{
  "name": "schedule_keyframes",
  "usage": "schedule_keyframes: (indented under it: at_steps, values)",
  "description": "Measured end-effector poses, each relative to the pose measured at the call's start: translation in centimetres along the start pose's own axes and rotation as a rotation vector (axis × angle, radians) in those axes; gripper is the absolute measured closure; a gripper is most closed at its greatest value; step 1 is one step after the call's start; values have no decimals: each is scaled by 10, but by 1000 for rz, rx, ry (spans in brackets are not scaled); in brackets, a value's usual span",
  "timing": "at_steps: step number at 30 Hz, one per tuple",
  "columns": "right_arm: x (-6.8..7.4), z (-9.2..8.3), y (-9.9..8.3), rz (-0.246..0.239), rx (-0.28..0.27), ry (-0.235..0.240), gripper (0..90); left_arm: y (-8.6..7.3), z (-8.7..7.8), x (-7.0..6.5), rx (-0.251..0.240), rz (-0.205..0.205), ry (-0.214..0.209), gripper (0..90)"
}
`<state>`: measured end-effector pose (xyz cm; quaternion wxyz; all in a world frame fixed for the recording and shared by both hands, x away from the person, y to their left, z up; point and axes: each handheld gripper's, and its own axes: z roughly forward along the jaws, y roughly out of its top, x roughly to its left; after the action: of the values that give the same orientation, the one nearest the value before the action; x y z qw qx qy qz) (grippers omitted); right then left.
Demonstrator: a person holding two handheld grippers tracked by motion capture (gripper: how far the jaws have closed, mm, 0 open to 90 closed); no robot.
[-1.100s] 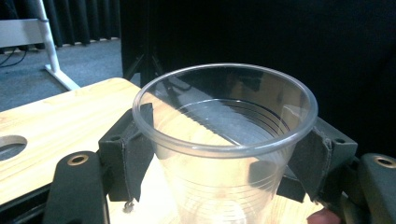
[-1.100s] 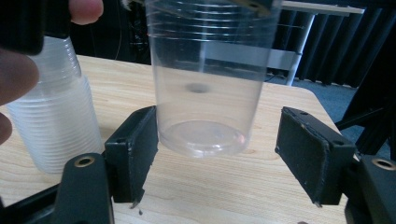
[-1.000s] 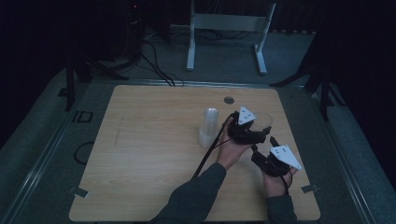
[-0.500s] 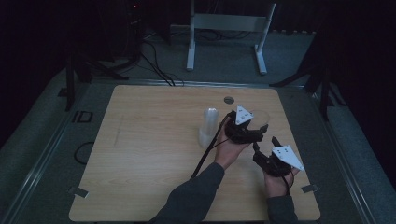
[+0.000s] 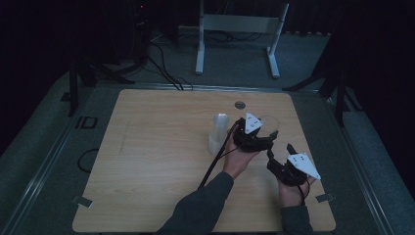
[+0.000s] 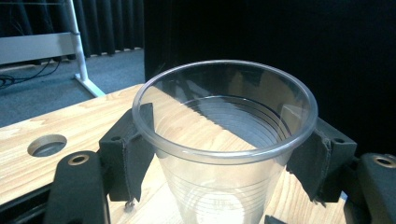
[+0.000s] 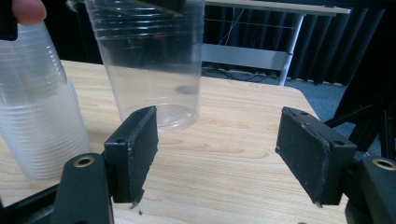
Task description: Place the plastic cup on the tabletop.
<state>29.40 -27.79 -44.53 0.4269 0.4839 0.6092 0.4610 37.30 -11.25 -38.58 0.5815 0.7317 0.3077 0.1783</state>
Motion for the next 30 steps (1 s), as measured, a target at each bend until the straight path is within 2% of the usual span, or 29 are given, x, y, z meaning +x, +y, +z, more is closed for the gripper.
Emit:
schedule_keyframes:
  at_steps: [12,26,30]
  values:
    - [-2,0,-1,4,0,-9,290,-3,-8,3,-4,20,19,286]
    - [-4,-1,0,9,-3,-13,290,-5,-15,7,-24,-7,22,287]
    - [-5,-1,0,10,-4,-14,290,-7,-17,7,-24,1,28,287]
